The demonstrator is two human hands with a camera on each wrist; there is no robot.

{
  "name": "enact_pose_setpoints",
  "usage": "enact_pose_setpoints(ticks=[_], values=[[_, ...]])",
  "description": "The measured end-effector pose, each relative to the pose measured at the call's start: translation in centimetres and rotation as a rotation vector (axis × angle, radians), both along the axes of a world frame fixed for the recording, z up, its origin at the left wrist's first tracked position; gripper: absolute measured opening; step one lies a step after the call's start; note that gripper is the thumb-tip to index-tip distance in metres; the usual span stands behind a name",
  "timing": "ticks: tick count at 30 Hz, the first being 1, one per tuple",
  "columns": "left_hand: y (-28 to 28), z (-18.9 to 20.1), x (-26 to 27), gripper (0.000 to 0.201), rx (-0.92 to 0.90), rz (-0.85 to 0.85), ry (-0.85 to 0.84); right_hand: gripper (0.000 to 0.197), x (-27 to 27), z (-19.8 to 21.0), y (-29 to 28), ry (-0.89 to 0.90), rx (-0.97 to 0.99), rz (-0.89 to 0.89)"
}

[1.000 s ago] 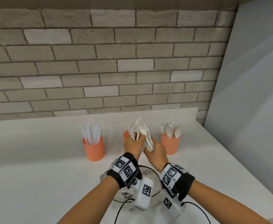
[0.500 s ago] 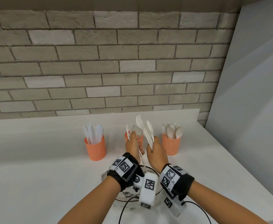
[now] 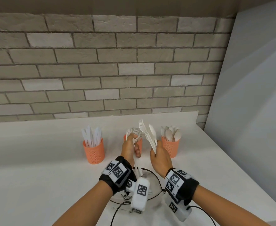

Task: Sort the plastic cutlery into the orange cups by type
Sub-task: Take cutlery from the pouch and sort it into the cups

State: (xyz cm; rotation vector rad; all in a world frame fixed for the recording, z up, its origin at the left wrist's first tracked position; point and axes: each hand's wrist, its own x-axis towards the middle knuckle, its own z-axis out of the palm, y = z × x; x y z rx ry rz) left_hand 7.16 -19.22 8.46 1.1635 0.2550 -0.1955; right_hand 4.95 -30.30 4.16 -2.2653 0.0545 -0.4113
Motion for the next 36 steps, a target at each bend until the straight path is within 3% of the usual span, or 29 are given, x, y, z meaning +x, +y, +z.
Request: enact_pose_setpoints(ticks=[11,15,18,21,25,29,33,36], values=[[-1.4,0.4,-0.5,0.021,-0.043,0.159,-0.164,0.036,-0.6,0.6,0.6,-0.049,-0.227,0.045],[-1.3,0.6,0.2,0.024,-0.057,0.245,-0.122,0.038,-0.8,0.5,0.2,-0.034,-0.264,0.055],[-0.4,0.4,1.3,0.027,-0.019,0.28,-0.088,0.027,-0.7,0.4,-0.3,-0.046,-0.226,0.073],[0.8,0.6,2.3,0.021,-0.047,0.304,-0.038,0.017,-0.4,0.6,-0.8,-0.004,0.013,0.134],[2.5,1.8,2.4,0.022,-0.092,0.283,-0.058,0.021,-0.1,1.8,-1.3,0.337,0.692,0.274],[2.7,1.5,2.0,0.026,0.074,0.107,-0.103,0.022,0.0,2.7,-2.1,0.558,1.238,0.43],[2.0,0.4,1.6,0.031,0.156,-0.019,-0.123,0.028,0.2,2.9,-2.3,0.654,1.419,0.607],[1.5,0.1,1.1,0.029,0.182,-0.078,-0.143,0.022,0.3,3.0,-2.1,0.663,1.359,0.64]])
